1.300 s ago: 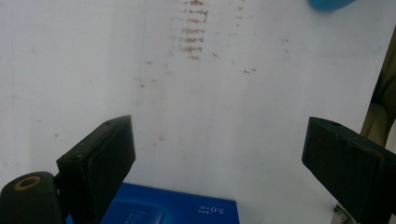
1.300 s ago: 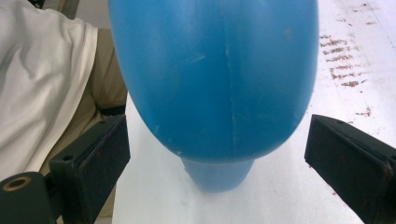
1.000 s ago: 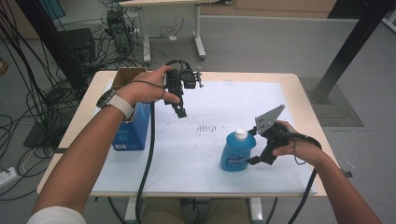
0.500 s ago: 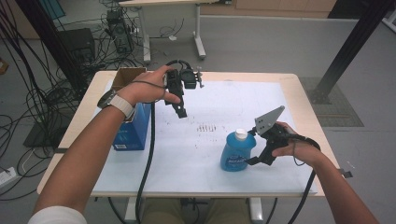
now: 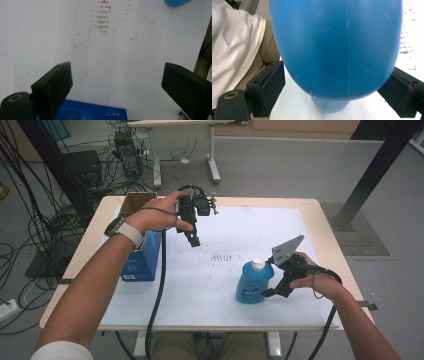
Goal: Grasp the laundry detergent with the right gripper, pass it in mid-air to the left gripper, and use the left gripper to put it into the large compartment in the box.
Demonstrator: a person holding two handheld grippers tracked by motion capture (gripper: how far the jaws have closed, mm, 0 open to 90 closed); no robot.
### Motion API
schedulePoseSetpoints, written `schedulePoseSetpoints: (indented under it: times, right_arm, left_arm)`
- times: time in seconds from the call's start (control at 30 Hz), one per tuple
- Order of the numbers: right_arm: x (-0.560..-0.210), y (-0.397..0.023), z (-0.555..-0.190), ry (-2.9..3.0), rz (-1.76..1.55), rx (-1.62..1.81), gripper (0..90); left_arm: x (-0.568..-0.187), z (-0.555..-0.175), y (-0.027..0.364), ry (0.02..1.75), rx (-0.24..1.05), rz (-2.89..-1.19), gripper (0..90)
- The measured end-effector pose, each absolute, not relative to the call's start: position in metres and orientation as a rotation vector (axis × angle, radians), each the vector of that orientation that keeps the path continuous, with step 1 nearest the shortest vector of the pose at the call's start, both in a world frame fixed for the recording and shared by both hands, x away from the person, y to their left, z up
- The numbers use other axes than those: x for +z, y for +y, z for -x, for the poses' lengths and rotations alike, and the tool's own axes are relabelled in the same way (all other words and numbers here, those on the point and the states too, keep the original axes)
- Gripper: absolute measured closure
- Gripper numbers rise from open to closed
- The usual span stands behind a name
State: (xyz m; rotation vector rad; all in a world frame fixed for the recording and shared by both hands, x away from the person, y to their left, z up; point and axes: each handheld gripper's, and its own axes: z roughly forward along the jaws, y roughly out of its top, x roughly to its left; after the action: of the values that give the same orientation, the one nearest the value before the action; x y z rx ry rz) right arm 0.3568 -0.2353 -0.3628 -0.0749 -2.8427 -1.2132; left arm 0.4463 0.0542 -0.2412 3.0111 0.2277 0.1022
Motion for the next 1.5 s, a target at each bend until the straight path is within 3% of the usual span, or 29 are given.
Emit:
schedulePoseSetpoints:
  times: [1.5]
  right_arm:
    - [-0.38,-0.232,-0.358,-2.812,0.078,-1.272,17.0]
  left_arm:
    - [-0.246,-0.446,0.056,0.233,0.089,-3.01,10.5]
